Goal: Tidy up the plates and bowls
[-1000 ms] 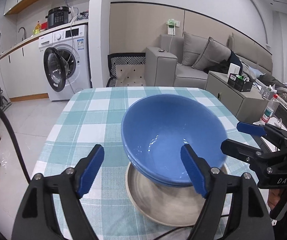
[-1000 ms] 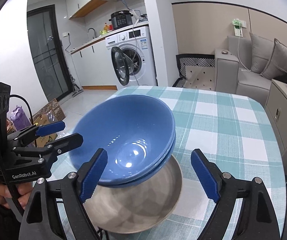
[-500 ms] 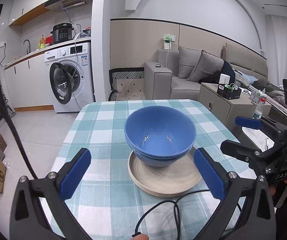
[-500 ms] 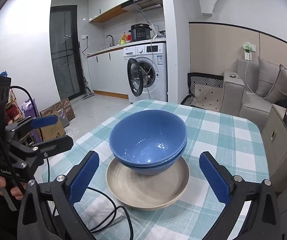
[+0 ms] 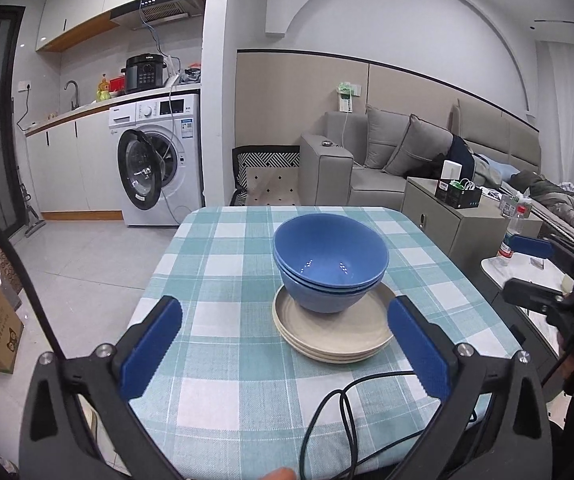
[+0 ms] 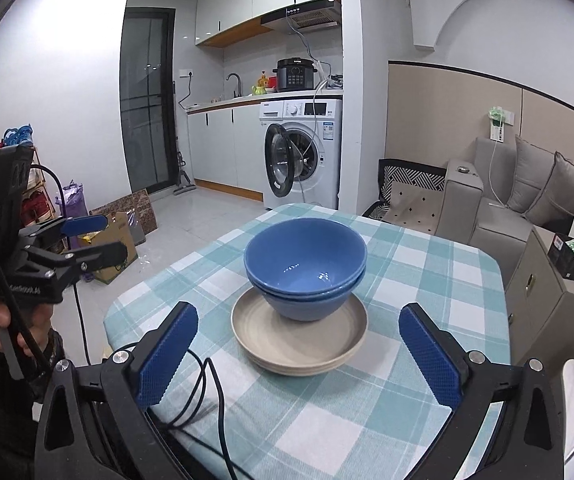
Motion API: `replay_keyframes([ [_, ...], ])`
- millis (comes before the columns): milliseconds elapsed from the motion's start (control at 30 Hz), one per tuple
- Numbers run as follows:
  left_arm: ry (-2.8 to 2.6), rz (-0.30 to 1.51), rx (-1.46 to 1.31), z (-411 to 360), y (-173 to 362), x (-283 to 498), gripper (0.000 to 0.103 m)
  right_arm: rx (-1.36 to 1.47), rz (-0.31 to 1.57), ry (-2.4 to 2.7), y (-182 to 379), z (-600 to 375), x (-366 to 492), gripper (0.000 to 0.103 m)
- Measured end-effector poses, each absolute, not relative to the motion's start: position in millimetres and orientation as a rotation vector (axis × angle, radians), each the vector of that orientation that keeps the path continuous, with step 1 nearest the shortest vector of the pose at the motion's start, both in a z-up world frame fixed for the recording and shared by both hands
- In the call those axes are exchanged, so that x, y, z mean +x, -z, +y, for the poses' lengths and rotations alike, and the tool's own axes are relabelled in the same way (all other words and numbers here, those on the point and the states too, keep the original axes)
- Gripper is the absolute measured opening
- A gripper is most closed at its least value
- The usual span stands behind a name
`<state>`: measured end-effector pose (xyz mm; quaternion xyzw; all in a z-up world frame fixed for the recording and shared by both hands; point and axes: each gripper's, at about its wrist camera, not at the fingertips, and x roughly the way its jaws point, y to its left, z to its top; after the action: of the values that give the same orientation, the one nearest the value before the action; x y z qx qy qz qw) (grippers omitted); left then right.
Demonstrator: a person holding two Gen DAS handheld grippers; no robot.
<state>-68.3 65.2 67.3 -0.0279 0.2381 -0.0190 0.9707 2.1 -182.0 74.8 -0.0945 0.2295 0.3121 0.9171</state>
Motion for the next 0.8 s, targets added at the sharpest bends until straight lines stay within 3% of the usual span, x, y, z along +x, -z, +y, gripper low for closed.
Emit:
replay_keyframes([
  [533, 0.075, 0.421, -0.046, 52.3, -96.9, -98.6, 0.103, -0.119, 0.379, -0.574, -151.9, -240.2, -71.2, 0.103],
  [800, 0.051, 0.443, -0.036, 45.2, -86.5, -95.7, 0.103, -0.151, 0.43, -0.56, -128.1, -248.1, -61.3, 0.102],
])
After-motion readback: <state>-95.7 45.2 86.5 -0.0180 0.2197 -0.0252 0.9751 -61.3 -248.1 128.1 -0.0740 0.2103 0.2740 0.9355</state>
